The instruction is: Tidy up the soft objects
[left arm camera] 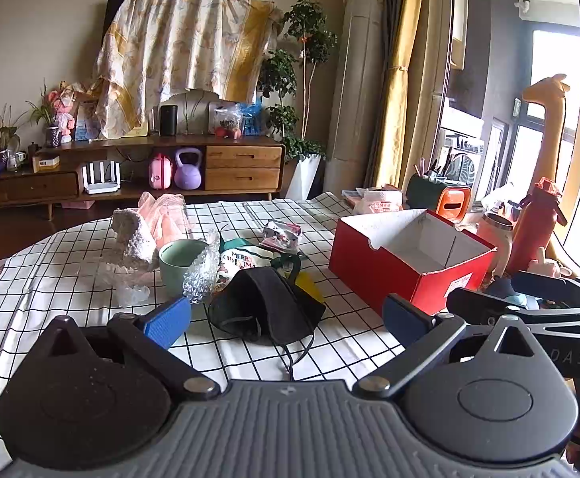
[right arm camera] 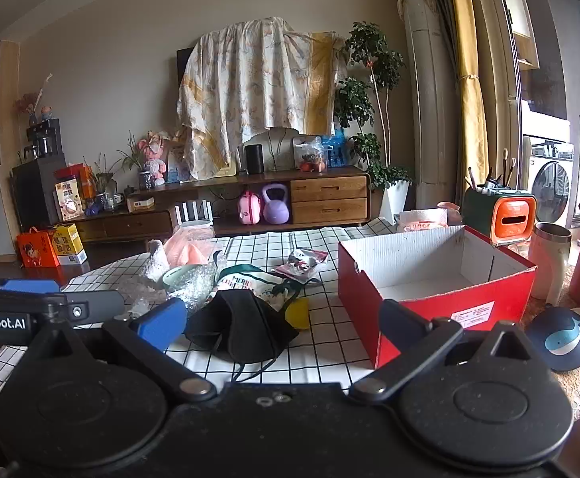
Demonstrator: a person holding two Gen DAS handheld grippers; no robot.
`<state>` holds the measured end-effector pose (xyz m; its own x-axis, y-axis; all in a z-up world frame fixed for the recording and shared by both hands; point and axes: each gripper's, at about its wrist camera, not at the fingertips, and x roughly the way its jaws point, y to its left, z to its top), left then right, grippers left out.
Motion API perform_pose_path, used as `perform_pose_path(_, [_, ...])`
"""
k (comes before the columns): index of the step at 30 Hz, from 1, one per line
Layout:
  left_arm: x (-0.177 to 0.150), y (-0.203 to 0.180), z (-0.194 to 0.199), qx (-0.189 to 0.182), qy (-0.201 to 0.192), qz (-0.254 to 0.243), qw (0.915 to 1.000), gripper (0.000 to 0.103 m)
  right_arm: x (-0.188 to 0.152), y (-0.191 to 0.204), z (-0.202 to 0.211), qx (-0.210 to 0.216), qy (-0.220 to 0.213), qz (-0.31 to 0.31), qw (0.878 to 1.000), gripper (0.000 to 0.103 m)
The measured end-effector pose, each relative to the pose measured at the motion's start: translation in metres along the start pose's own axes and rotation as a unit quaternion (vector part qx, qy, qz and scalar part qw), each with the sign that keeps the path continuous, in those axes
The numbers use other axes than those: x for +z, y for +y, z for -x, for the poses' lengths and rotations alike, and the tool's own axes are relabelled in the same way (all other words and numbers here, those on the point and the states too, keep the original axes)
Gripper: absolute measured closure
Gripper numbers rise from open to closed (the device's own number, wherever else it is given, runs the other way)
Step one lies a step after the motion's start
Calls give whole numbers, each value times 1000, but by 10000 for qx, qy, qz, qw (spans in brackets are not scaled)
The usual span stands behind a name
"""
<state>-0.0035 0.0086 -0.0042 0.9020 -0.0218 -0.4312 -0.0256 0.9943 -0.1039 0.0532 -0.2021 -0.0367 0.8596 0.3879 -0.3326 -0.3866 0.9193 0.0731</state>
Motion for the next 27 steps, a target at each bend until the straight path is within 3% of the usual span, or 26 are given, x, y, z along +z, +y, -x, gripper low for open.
perform_pose_path(27, [-5, 0, 0, 46, 40, 59, 10000, 0, -1, 1, -2, -62, 90, 2, 9999, 0])
